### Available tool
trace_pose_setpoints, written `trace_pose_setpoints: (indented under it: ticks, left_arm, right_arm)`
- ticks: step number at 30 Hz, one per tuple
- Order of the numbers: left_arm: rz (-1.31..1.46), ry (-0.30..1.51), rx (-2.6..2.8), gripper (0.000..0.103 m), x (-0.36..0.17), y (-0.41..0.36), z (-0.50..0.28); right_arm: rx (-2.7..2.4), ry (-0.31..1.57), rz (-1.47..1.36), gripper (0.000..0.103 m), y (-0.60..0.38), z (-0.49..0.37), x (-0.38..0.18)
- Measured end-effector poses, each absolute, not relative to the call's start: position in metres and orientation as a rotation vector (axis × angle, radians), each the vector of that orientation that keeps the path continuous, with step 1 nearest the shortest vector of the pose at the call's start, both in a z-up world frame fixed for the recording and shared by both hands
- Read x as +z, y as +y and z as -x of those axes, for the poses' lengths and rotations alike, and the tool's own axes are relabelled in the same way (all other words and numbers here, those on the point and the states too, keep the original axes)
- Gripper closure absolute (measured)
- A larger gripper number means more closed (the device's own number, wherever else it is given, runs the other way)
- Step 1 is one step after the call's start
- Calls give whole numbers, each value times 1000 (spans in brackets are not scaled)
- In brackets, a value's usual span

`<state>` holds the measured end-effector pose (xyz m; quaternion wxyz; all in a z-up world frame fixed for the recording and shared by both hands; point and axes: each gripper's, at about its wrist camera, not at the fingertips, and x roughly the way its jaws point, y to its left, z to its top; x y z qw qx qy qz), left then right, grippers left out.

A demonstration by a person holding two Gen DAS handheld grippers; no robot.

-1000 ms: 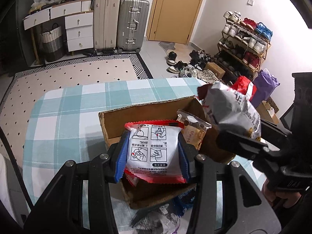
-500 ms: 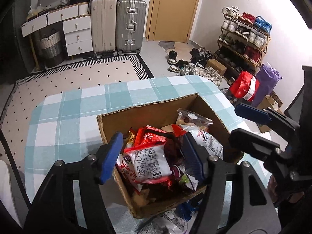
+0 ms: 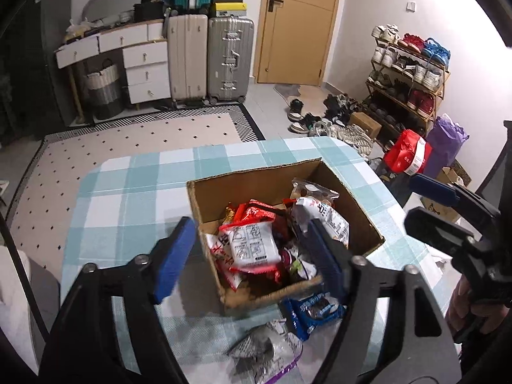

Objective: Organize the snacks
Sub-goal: 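Withdraw both open tools from the box toward the remaining snacks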

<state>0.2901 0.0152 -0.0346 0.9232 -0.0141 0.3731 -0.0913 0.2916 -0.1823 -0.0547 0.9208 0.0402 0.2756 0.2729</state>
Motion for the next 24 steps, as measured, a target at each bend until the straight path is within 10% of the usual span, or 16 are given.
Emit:
trace_pose_setpoints:
  ticks: [24]
  left_arm:
    - [32,599,-86,1,-31,12,-159]
  right_arm:
    - [533,394,-79,4,-196,-169,-63]
